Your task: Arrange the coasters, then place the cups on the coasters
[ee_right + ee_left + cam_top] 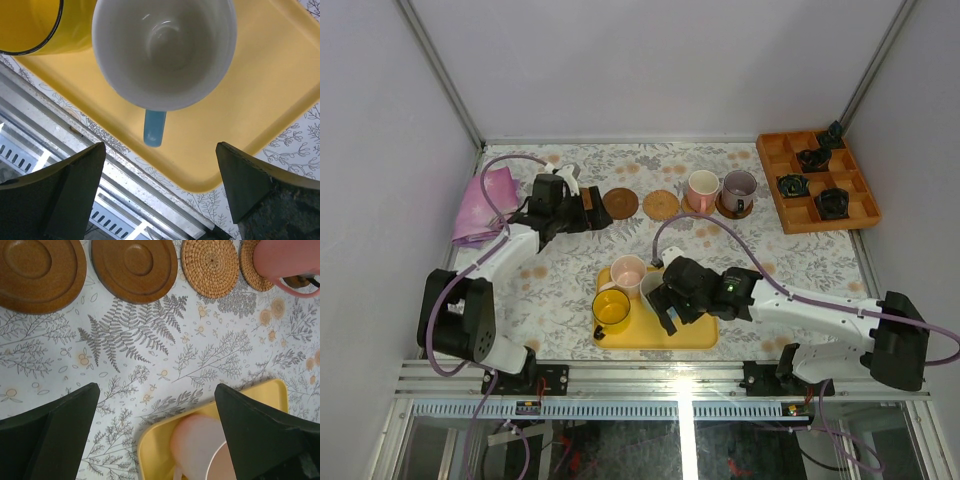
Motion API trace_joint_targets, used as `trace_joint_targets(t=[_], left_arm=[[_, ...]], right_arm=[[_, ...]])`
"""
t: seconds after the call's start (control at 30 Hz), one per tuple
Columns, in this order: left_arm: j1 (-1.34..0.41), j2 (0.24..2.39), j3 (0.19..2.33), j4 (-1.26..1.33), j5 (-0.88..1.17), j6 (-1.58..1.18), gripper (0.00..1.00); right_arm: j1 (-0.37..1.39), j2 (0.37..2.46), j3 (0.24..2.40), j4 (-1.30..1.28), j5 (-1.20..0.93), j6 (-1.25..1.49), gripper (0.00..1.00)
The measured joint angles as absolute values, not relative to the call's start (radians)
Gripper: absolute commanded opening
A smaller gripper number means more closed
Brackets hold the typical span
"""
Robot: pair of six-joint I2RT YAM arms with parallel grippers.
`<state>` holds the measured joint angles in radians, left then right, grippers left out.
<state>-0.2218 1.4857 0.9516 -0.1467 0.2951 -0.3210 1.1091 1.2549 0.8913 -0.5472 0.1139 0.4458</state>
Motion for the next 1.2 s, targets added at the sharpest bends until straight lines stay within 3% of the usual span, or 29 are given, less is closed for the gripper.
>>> trace_joint_targets(t=[0.2,0.6,0.77,0.83,0.97,1.2], left_arm=[[-0.222,1.451,0.911,-0.147,0.295,-0.321,1.00],[-0.222,1.430,0.874,-0.147,0.295,-0.323,1.00],[-0.223,1.428,0.863,-0.146,0.295,-0.323,1.00],[-0.223,1.427,0.861,-0.146,0.295,-0.323,1.00],[-0.223,1.427,0.860,-0.146,0.295,-0.324,1.00],[-0.223,1.427,0.857,-0.146,0.296,-0.324,1.00]], right_arm=[[1.109,1.319,0.892,-0.517,0.143,0.448,0.99],[1.109,1.414,0.898,-0.460,0.156,0.438,0.75],[1.109,1.437,0.908,-0.450,0.157,0.427,0.54],[1.109,1.444,0.913,-0.449,0.157,0.422,0.40],[1.109,1.447,0.917,-0.454,0.163,0.416,0.03],[1.109,1.451,0.931,-0.480,0.168,0.426,0.00]])
